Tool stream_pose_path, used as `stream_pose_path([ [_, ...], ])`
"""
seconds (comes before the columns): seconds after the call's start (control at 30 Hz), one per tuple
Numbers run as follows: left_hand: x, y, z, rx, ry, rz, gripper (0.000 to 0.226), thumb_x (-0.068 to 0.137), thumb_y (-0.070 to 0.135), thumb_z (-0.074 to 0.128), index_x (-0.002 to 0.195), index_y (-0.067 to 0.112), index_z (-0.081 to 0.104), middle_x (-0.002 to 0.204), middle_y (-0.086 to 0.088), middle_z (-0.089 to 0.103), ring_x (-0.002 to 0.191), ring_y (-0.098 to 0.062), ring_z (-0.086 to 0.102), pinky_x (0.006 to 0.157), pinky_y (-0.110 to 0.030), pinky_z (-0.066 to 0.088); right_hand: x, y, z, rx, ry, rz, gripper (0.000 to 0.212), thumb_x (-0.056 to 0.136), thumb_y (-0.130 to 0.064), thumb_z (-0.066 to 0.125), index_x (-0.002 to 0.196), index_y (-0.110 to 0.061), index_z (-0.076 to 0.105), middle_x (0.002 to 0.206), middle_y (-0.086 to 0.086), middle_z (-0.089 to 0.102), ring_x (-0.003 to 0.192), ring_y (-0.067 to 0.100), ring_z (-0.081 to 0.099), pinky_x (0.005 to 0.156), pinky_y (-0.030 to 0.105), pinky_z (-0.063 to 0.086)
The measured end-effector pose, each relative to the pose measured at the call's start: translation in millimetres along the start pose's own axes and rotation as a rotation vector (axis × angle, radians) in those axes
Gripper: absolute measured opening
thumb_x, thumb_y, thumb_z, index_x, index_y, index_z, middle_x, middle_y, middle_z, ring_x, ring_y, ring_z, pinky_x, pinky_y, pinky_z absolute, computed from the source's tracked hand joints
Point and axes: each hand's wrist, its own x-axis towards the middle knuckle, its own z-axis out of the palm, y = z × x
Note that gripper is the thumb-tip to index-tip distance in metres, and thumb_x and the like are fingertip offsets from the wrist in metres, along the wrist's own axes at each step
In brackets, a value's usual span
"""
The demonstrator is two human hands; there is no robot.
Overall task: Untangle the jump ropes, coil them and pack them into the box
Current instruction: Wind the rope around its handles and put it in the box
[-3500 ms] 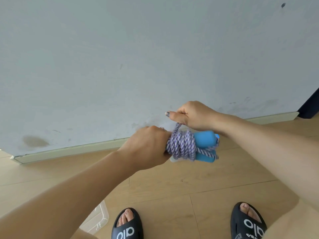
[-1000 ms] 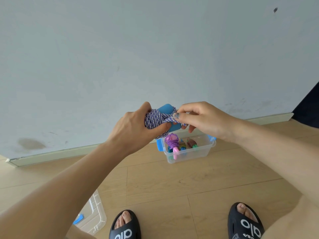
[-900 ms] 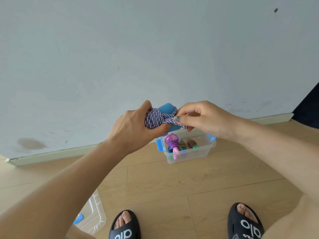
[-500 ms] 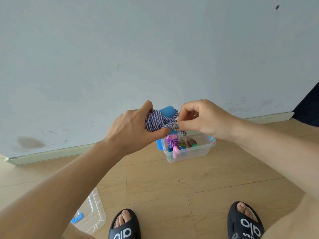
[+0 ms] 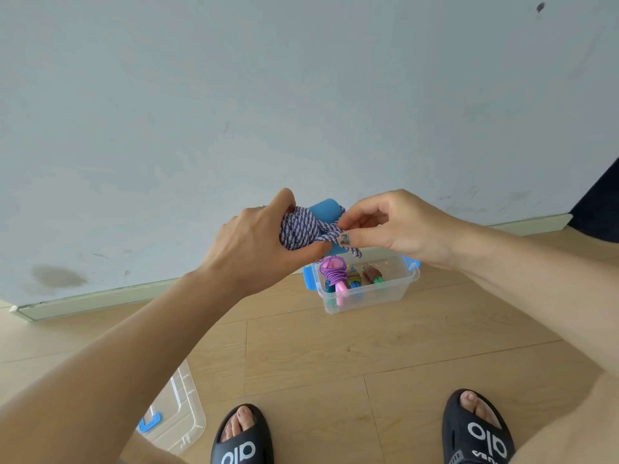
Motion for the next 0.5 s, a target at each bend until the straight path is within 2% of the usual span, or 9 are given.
stream_pose_path([
  [0.1, -0.7, 2.4, 1.4, 0.001, -0.015, 0.006, 0.055, 0.071, 0.075, 0.062, 0.095, 0.029, 0.041, 0.068, 0.009, 0.058, 0.061, -0.012, 0.056, 0.051, -0.032, 0.043, -0.7, -1.0, 0.9, -0.063, -0.029, 0.01, 0.013, 0.083, -0.016, 0.079, 0.094, -0.013, 0.073, 0.084, -0.004, 0.072, 0.074, 0.003, 0.063, 0.072, 0.015, 0.05],
  [0.27, 0.6, 5.2, 1.4, 0.0, -0.057, 0.005, 0.056, 0.071, 0.076, 0.061, 0.095, 0.029, 0.041, 0.069, 0.009, 0.058, 0.062, -0.013, 0.056, 0.053, -0.034, 0.046, -2.3, -0.2, 4.2, -0.267, 0.024, -0.007, 0.011, 0.087, -0.025, 0.073, 0.091, -0.019, 0.065, 0.088, -0.001, 0.071, 0.072, 0.007, 0.062, 0.076, 0.031, 0.053],
  [0.37, 1.5, 4.8, 2.1, -0.03, -0.072, -0.025, 0.055, 0.073, 0.076, 0.058, 0.093, 0.028, 0.041, 0.068, 0.007, 0.059, 0.062, -0.017, 0.057, 0.054, -0.036, 0.047, -4.4, -1.9, 4.6, -0.343, 0.063, -0.06, 0.008, 0.091, -0.027, 0.068, 0.094, -0.021, 0.063, 0.091, -0.006, 0.069, 0.078, 0.008, 0.065, 0.075, 0.028, 0.053],
  [0.5, 1.3, 4.7, 5.6, -0.003, -0.041, -0.035, 0.052, 0.075, 0.075, 0.056, 0.092, 0.028, 0.042, 0.066, 0.005, 0.058, 0.06, -0.017, 0.057, 0.053, -0.035, 0.046, -6.2, -3.9, 1.2, -0.346, 0.005, -0.057, 0.012, 0.088, -0.02, 0.071, 0.097, -0.023, 0.063, 0.093, -0.011, 0.067, 0.077, 0.002, 0.064, 0.074, 0.021, 0.052],
])
